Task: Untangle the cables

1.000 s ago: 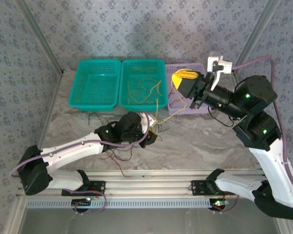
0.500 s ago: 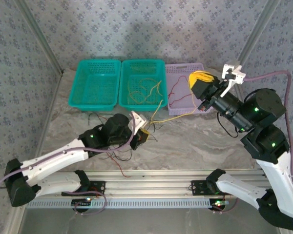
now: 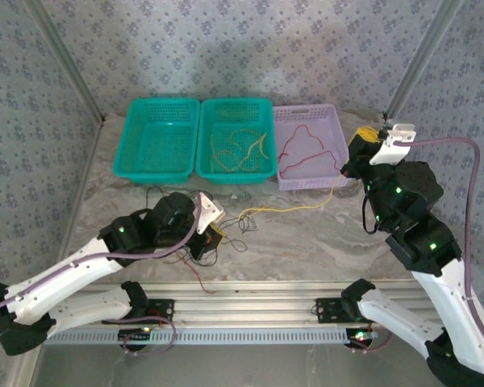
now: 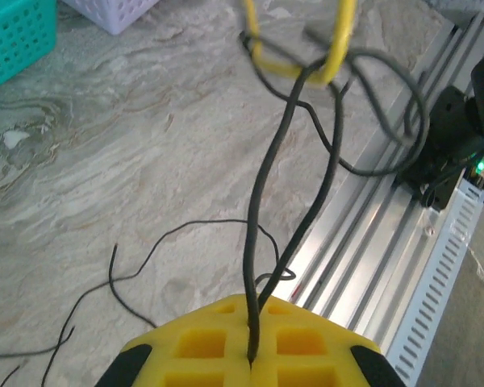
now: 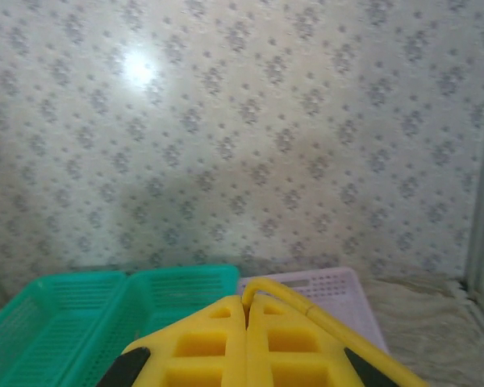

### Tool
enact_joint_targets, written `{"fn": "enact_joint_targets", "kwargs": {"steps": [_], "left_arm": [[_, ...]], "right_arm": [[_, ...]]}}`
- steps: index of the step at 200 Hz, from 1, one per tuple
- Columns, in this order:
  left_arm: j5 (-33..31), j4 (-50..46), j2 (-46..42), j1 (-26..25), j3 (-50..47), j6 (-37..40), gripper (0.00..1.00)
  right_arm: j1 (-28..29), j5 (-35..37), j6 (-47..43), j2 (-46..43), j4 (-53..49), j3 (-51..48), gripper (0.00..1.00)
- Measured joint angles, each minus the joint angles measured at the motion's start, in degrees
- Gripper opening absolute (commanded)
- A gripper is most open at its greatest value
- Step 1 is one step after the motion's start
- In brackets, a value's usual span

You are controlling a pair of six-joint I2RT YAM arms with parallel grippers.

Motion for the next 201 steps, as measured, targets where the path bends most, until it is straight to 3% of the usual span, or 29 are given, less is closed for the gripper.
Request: {"fn": "enact_joint_targets", "kwargs": {"steps": [56,154,201], "left_arm": [[-5.7,-10.3,-6.2,2.4,3.2,3.0,0.00],[-28.9,-14.3,-13.2,15.3,4.1,3.3,0.00],[-30.4,-14.2,-13.5,20.0,4.4,2.1,0.00]], "right_arm": [[-1.4,6.1,-1.1,-0.7,0.0,-1.0,0.00],[-2.0,10.9,-2.1,-1.3,0.1,-1.8,0.00],[-2.2,9.6,-2.1,-1.2,0.0,-1.8,0.00]]}}
